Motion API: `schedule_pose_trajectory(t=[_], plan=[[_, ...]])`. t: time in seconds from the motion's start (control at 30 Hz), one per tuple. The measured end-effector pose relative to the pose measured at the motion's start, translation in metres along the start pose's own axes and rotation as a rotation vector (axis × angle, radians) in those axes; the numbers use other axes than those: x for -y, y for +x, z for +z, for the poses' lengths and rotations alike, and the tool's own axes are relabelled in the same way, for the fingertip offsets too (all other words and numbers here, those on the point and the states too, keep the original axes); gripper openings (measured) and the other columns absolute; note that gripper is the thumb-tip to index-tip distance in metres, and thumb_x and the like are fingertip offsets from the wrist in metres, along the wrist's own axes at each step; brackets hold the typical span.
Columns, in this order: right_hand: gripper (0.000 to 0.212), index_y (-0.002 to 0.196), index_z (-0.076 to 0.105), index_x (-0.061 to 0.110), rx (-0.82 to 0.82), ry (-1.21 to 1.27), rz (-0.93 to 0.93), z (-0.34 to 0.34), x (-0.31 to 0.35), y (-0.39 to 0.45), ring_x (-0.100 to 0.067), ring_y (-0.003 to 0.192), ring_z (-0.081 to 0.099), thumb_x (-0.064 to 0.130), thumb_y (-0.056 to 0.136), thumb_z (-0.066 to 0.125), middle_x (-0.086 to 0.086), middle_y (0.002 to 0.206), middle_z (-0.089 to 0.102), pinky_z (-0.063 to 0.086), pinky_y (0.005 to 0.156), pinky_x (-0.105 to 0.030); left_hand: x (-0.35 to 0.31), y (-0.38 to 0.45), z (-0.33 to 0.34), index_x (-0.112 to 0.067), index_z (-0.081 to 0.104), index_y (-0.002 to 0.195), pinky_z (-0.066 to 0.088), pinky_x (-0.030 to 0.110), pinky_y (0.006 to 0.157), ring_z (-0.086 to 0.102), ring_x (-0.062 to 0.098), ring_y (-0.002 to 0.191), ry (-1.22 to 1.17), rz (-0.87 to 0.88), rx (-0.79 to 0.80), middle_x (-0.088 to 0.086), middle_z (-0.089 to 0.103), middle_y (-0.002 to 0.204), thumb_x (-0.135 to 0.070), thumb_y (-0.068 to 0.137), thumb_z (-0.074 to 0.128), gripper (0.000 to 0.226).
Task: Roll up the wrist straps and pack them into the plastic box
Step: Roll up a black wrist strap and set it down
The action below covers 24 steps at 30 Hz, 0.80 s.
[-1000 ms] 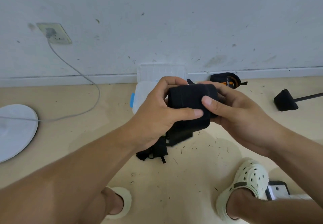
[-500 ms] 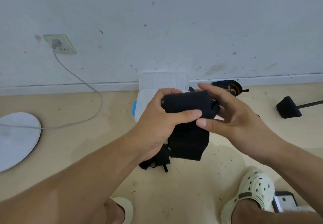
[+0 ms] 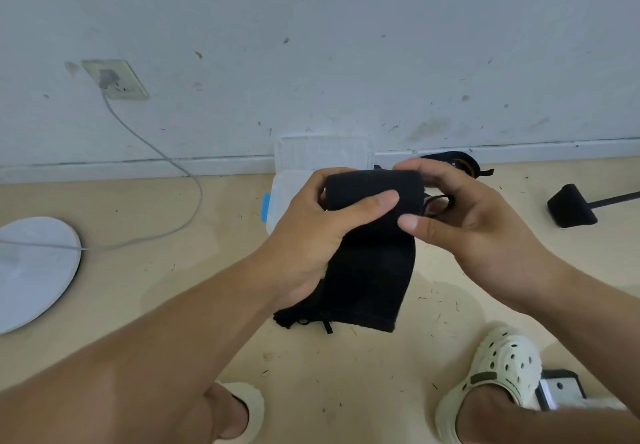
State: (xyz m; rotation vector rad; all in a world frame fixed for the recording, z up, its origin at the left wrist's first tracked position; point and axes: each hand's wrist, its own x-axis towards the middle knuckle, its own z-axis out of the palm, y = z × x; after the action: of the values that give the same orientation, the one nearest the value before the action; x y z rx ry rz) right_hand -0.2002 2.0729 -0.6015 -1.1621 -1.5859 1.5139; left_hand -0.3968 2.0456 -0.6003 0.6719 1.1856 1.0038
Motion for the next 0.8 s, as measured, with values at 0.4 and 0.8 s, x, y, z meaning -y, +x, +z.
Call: schedule_pose_trajectory(t=[0.4, 0.8], plan=[[0.057, 0.136, 0.062, 0.036, 0.073, 0.154, 0.206, -0.0023, -0.0015, 0.0026, -0.016, 0.117, 0.070, 0.036, 0.083, 0.083, 0.007, 0.131, 0.069, 0.058, 0.086, -0.031, 0.0020, 0.0021, -0.0057, -0.024, 0.065, 0.121, 0.064, 0.044, 0.088, 0.073, 0.027, 0.109, 0.054, 0.033, -0.028, 0.004, 0.069, 0.120, -0.024, 0.056, 0.090, 0.070], [0.054, 0.123, 0.064, 0.027, 0.021, 0.065, 0.037, -0.0053, -0.0069, 0.0023, -0.016, 0.117, 0.066, 0.011, 0.078, 0.087, 0.005, 0.124, 0.070, 0.056, 0.089, -0.032, -0.0001, 0.0011, -0.0012, -0.016, 0.061, 0.131, 0.065, 0.049, 0.082, 0.077, 0.031, 0.103, -0.081, -0.057, 0.041, 0.010, 0.071, 0.125, -0.024, 0.069, 0.085, 0.067]])
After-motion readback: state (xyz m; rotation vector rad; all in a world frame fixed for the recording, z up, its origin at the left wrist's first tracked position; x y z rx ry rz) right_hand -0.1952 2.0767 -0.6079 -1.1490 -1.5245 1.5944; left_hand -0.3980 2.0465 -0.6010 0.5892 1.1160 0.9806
